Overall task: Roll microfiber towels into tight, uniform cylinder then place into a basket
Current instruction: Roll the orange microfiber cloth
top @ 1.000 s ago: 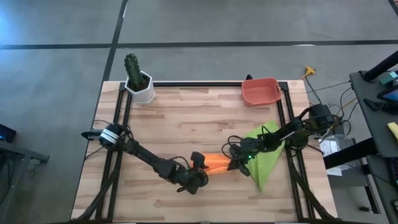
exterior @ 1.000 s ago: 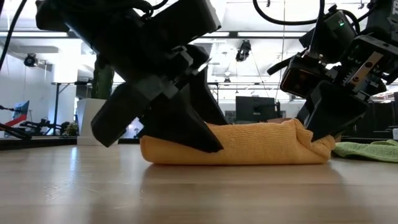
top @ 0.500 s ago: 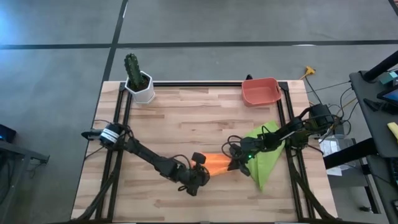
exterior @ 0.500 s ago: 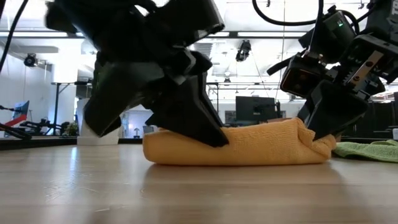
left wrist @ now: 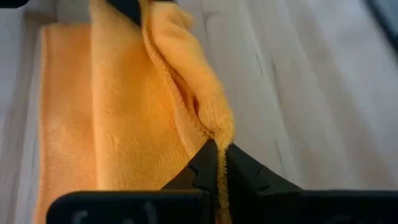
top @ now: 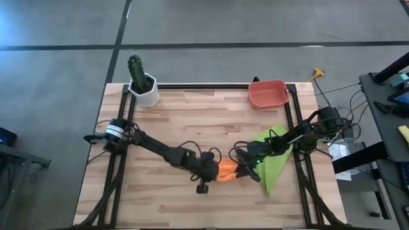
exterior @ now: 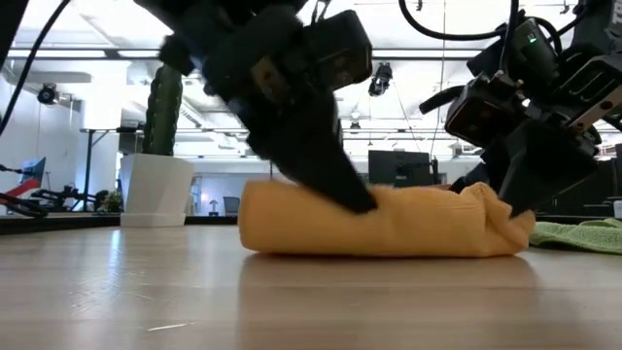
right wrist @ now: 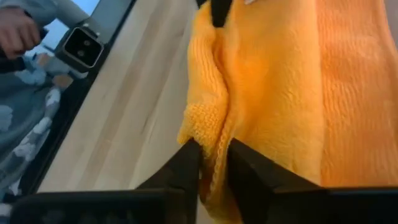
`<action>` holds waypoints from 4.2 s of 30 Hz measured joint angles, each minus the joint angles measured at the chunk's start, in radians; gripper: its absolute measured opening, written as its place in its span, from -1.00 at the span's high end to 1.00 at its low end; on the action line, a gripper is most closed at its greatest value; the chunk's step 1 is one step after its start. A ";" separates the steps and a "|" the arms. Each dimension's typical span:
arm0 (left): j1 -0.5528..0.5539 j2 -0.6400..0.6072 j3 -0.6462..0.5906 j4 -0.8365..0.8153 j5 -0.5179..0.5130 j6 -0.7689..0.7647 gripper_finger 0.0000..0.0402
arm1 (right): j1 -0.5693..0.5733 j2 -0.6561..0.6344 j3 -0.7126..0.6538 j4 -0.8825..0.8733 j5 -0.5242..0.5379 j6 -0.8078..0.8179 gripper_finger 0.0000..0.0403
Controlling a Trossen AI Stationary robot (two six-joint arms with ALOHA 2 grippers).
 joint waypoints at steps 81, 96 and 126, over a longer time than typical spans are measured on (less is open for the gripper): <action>0.197 -0.014 -0.328 0.463 0.197 -0.271 1.00 | 0.254 0.105 0.323 -0.490 0.838 -0.777 0.07; 0.190 -0.016 -0.319 0.458 0.224 -0.139 0.82 | 0.249 0.103 0.281 -0.492 0.814 -0.672 0.83; -0.175 -0.219 -0.319 0.361 -0.330 0.588 0.23 | -0.012 0.074 0.256 -0.394 0.000 -0.292 0.86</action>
